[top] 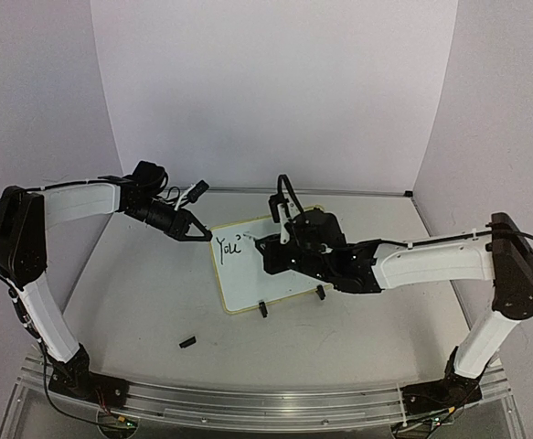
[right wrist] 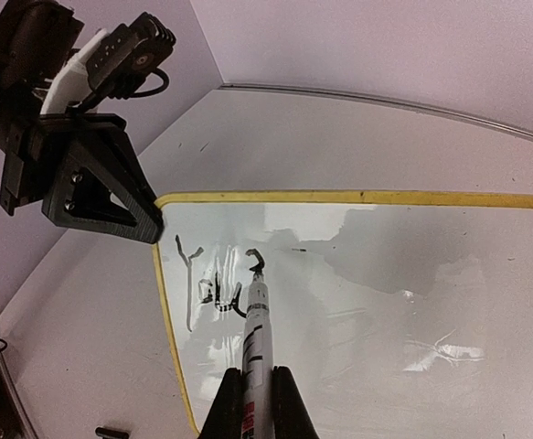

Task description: Write a sentence on the whiteboard

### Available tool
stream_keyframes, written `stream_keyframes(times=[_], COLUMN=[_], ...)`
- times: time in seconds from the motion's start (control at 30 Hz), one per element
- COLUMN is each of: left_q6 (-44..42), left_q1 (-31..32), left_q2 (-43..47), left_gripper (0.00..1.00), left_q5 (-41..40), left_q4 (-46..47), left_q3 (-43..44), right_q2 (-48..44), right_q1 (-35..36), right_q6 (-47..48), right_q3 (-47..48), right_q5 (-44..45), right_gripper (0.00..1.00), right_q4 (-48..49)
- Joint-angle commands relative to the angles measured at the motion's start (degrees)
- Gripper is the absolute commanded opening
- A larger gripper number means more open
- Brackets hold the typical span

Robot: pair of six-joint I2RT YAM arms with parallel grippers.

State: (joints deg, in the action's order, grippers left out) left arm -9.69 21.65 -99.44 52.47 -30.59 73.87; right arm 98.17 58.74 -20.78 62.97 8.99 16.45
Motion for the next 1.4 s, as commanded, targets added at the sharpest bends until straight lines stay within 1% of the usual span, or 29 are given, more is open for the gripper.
stream_keyframes(times=[0.0,0.5,0.7,0.97,1.13,1.37], left_q6=[-2.33,-2.37,-2.38,-2.32,-2.21,-2.25], left_q1=[0.67,0.67,0.68,0.67,0.67,0.67], left_q2=[0.10,-0.05,0.12,0.32,0.33,0.28], left_gripper=[0.00,0.00,0.00,0.00,0.00,0.00], left_q5=[-1.05,-1.28,-1.26,-1.42,-1.49,-1.57], left_q4=[-0.66,-0.67,-0.66,-0.61,-0.46,-0.44], left_q3=[1.90,1.98,1.98,1.90,1.89,1.81], right_q2=[2.02,3.96,2.49,1.45,0.63,1.12], right_q1=[-0.33,-0.56,-0.58,-0.48,-0.44,-0.41], right_q6=[1.27,0.60,-0.63,-3.09,-4.00,-3.68], right_q3=[3.23,4.46,1.77,-2.30,-4.37,-4.08], right_q5=[1.40,4.17,4.57,2.41,1.41,1.25], right_gripper=[0.00,0.00,0.00,0.00,0.00,0.00], right_q4=[0.08,-2.89,-3.28,-3.30,-1.78,2.80])
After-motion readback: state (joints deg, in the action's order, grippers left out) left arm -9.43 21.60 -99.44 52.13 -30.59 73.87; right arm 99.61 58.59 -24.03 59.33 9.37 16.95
